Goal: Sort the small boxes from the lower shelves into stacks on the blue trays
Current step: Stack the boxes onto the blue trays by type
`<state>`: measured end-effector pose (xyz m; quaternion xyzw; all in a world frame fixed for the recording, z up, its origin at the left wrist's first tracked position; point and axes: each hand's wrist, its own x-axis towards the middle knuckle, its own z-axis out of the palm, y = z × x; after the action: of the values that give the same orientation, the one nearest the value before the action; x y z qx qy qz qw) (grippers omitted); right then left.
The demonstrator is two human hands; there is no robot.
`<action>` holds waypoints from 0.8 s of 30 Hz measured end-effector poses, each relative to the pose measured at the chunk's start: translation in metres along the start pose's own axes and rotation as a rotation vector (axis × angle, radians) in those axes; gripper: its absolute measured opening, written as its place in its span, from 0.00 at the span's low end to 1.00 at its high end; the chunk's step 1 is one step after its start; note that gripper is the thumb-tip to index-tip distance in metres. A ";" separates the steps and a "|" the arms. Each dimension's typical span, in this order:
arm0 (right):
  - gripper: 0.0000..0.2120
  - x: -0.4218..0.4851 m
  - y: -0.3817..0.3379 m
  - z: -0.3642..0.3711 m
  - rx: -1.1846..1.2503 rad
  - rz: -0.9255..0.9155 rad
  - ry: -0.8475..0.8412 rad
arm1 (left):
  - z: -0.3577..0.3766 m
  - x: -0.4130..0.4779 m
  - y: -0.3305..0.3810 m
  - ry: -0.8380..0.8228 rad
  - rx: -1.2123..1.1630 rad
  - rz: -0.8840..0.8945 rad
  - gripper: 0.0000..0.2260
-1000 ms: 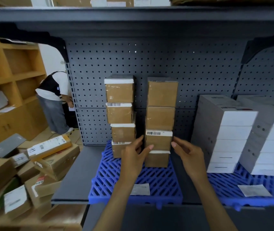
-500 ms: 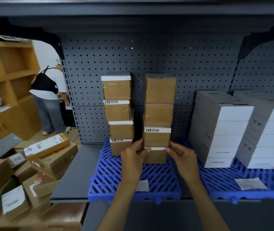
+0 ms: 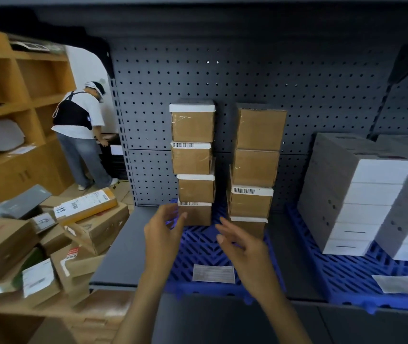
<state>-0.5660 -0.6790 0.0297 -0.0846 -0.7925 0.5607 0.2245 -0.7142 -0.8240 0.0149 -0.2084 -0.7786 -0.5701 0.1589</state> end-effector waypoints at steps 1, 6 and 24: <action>0.24 0.007 0.001 0.010 0.025 0.032 -0.064 | -0.001 0.005 -0.003 -0.018 0.014 -0.026 0.15; 0.43 0.041 0.009 0.045 -0.007 0.129 -0.117 | 0.003 0.024 -0.005 -0.184 -0.021 -0.120 0.30; 0.33 0.085 0.029 0.066 0.096 0.122 0.056 | 0.029 0.047 -0.011 -0.170 -0.035 -0.020 0.24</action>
<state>-0.6738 -0.6920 0.0076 -0.1374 -0.7517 0.6079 0.2158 -0.7606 -0.7924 0.0202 -0.2512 -0.7814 -0.5652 0.0828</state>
